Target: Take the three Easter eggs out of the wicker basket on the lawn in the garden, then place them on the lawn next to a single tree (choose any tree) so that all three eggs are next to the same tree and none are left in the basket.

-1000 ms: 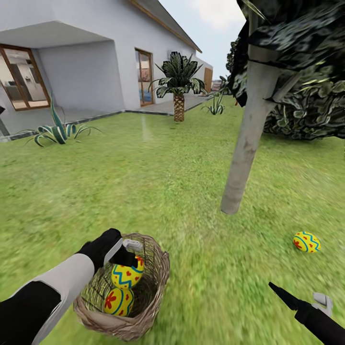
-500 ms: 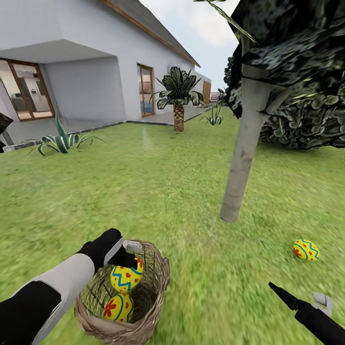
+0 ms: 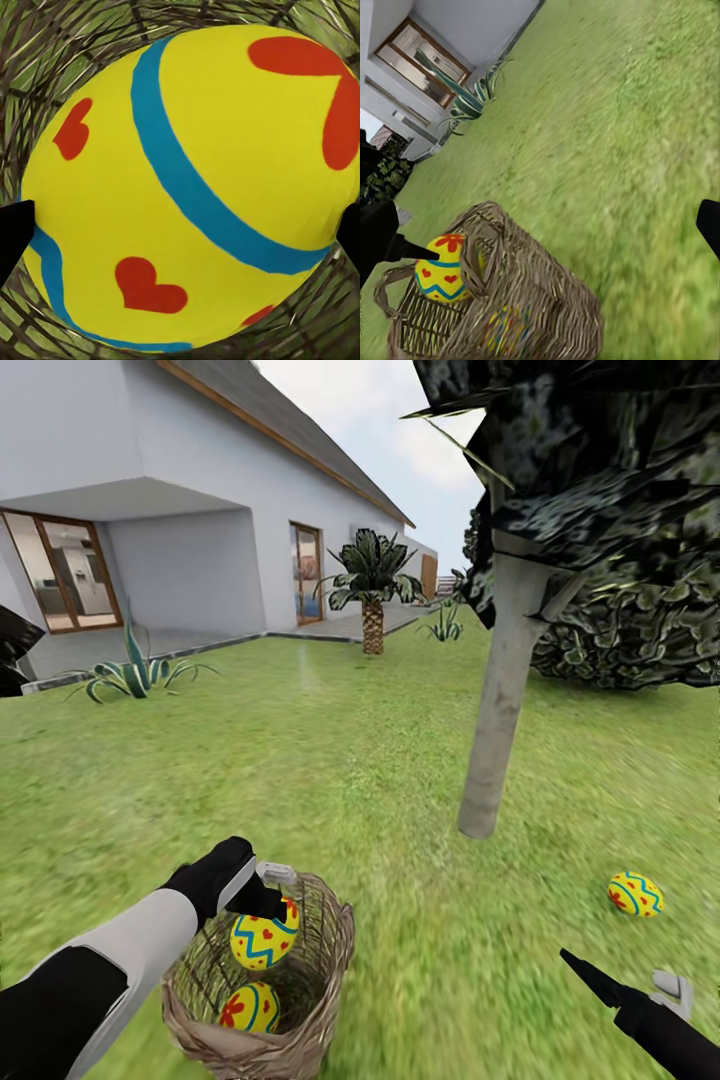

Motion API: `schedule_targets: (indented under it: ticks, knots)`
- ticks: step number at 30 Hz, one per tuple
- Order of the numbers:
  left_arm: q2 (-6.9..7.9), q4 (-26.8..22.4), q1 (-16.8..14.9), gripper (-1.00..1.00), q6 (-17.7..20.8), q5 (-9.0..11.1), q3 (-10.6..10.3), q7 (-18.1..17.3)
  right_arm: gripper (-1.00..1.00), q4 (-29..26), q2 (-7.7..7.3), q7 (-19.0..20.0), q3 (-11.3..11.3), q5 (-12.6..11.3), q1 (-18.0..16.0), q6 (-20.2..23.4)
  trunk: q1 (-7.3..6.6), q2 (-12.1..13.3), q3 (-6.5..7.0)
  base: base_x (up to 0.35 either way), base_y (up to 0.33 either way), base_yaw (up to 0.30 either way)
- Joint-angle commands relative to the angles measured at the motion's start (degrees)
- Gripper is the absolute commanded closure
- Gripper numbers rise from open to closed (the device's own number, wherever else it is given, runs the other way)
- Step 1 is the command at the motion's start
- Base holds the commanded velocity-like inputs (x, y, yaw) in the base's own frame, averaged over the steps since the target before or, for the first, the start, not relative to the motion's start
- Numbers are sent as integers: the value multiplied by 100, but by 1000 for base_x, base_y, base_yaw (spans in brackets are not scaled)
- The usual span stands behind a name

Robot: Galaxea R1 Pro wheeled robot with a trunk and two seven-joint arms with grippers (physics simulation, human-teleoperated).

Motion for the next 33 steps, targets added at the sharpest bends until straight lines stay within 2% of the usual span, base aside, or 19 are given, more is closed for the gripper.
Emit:
schedule_targets:
  ticks: [1, 14, 22, 26, 33]
  knots:
    - [10, -10, -3, 100, 16, 29, -45, -12, -100, -1, -1, -3, 0, -33, 0, 39, -4, 0, 18, -70, 0, 0]
    - [13, -9, -3, 100, 16, 23, -45, -12, -100, 18, 3, -36, 9, 1, 0, 40, -38, 17, 306, -127, 0, 0]
    - [19, -16, -3, 100, 25, 15, -45, -12, -100, 62, -2, -55, 11, 25, -8, 40, -212, 335, 450, -23, 0, 0]
    - [24, -143, 3, 100, 207, 15, -45, -6, -100, 64, 3, -56, 11, 29, -9, 40, -300, 495, 522, 0, 0, 0]
    - [17, -204, 10, 100, 259, 7, -45, -3, -100, 71, 1, -56, 11, 9, -9, 40, -454, 776, 648, 0, 0, 0]
